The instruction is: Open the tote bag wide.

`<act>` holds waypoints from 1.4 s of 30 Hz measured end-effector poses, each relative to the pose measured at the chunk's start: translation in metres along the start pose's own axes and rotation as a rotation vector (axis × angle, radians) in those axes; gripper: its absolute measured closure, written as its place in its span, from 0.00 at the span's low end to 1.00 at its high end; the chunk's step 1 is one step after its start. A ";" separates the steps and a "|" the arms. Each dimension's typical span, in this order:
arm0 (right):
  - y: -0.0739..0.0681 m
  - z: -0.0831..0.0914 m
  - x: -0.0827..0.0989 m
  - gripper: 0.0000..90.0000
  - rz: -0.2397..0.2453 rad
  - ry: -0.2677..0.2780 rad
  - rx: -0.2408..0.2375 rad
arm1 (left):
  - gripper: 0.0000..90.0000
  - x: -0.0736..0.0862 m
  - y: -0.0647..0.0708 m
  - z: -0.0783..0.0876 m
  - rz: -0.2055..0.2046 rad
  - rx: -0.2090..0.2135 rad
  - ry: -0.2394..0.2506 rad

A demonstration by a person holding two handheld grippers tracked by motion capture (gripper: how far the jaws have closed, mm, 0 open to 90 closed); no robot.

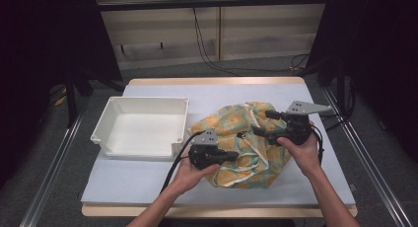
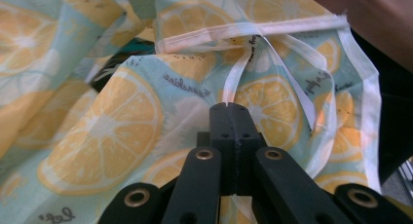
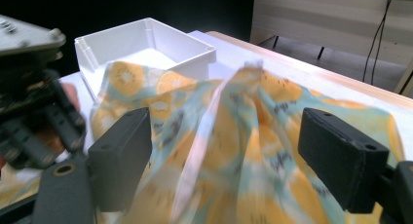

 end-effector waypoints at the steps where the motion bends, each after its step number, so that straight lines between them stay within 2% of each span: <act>1: 0.001 -0.003 -0.002 0.21 -0.002 0.000 -0.003 | 1.00 0.000 0.002 -0.001 0.001 0.010 0.002; 2: 0.002 -0.007 -0.004 0.20 -0.007 -0.003 -0.016 | 1.00 -0.002 0.007 -0.002 -0.003 0.028 0.003; 3: 0.002 -0.010 -0.005 0.20 -0.014 -0.001 -0.029 | 1.00 -0.002 0.010 -0.002 -0.016 0.026 -0.001; 7: 0.006 -0.020 0.003 0.19 -0.034 -0.056 -0.024 | 1.00 -0.003 0.022 -0.001 -0.041 0.060 -0.010; 9: 0.007 -0.021 0.005 0.19 -0.040 -0.064 -0.024 | 1.00 -0.002 0.026 -0.001 -0.048 0.069 -0.013; 10: 0.009 -0.023 0.012 0.19 -0.066 -0.089 -0.030 | 1.00 -0.002 0.034 0.001 -0.076 0.092 -0.025; 11: 0.009 -0.023 0.012 0.19 -0.066 -0.089 -0.030 | 1.00 -0.002 0.034 0.001 -0.076 0.092 -0.025; 13: 0.011 -0.023 0.023 0.20 -0.071 -0.122 -0.019 | 1.00 -0.002 0.044 0.005 -0.094 0.122 -0.021; 15: 0.012 -0.022 0.026 0.21 -0.075 -0.127 -0.017 | 1.00 -0.001 0.047 0.006 -0.091 0.128 -0.018; 16: 0.014 -0.019 0.032 0.22 -0.072 -0.139 -0.002 | 1.00 0.000 0.053 0.007 -0.106 0.146 -0.023; 17: 0.015 -0.017 0.034 0.23 -0.078 -0.139 0.005 | 1.00 0.000 0.056 0.007 -0.100 0.151 -0.021; 19: 0.016 -0.016 0.036 0.26 -0.083 -0.136 0.007 | 1.00 0.001 0.059 0.007 -0.111 0.166 -0.026; 21: 0.019 -0.013 0.045 0.34 -0.090 -0.140 0.017 | 1.00 0.006 0.067 0.004 -0.120 0.181 -0.043; 23: 0.020 -0.012 0.051 0.39 -0.091 -0.155 0.019 | 1.00 0.010 0.070 0.002 -0.134 0.188 -0.054; 26: 0.022 -0.009 0.053 0.58 -0.084 -0.157 0.031 | 1.00 0.017 0.072 -0.001 -0.142 0.203 -0.073; 27: 0.022 -0.009 0.053 0.58 -0.084 -0.157 0.031 | 1.00 0.017 0.072 -0.001 -0.142 0.203 -0.073; 28: 0.026 -0.007 0.055 0.70 -0.091 -0.148 0.034 | 1.00 0.020 0.073 -0.002 -0.160 0.204 -0.088; 29: 0.029 -0.006 0.056 0.77 -0.102 -0.140 0.031 | 1.00 0.022 0.073 -0.002 -0.159 0.211 -0.091; 32: 0.036 -0.003 0.059 0.88 -0.112 -0.128 0.019 | 1.00 0.028 0.074 -0.005 -0.159 0.203 -0.118; 35: 0.041 0.001 0.061 0.90 -0.113 -0.124 0.016 | 1.00 0.032 0.072 -0.007 -0.163 0.188 -0.124; 39: 0.046 0.006 0.062 0.88 -0.123 -0.117 0.040 | 1.00 0.036 0.068 -0.010 -0.136 0.174 -0.121; 42: 0.048 0.011 0.068 0.80 -0.139 -0.110 0.046 | 1.00 0.034 0.066 -0.008 -0.127 0.174 -0.099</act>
Point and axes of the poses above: each handheld gripper's, and its own axes: z roughly backward along the jaws, x roughly out of its underside, y roughly to its right, the point moved 4 cm from there along -z, roughly forward along the jaws, and after that the axes turned 10 degrees about -x, right-handed, at the moved point
